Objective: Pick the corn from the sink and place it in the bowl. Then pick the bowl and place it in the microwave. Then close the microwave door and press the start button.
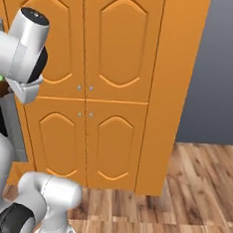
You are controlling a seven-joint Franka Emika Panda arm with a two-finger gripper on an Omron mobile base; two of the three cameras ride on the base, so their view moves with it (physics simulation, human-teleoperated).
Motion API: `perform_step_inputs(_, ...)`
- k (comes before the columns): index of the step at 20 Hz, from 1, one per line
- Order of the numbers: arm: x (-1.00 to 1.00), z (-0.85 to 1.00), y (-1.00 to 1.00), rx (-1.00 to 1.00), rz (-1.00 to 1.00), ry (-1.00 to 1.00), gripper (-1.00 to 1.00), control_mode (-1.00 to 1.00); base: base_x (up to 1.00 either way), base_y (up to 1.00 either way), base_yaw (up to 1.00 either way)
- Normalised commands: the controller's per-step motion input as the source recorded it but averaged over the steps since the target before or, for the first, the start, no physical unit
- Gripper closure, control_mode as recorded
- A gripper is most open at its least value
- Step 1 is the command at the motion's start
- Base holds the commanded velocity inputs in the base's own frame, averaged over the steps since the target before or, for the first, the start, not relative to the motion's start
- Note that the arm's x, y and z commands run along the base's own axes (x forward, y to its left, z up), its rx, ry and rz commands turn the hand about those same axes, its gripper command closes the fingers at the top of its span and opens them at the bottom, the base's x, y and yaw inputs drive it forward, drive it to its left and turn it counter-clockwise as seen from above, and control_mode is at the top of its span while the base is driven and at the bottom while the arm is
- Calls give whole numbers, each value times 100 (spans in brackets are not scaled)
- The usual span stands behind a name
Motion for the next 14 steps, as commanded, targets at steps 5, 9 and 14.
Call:
perform_step_inputs(5, 0, 0, 0, 0, 0, 0, 100, 100, 34, 100, 4)
perform_step_inputs(9, 0, 0, 0, 0, 0, 0, 100, 100, -5, 100, 0)
perform_step_inputs(14, 0, 0, 0, 0, 0, 0, 100, 100, -4, 86, 0)
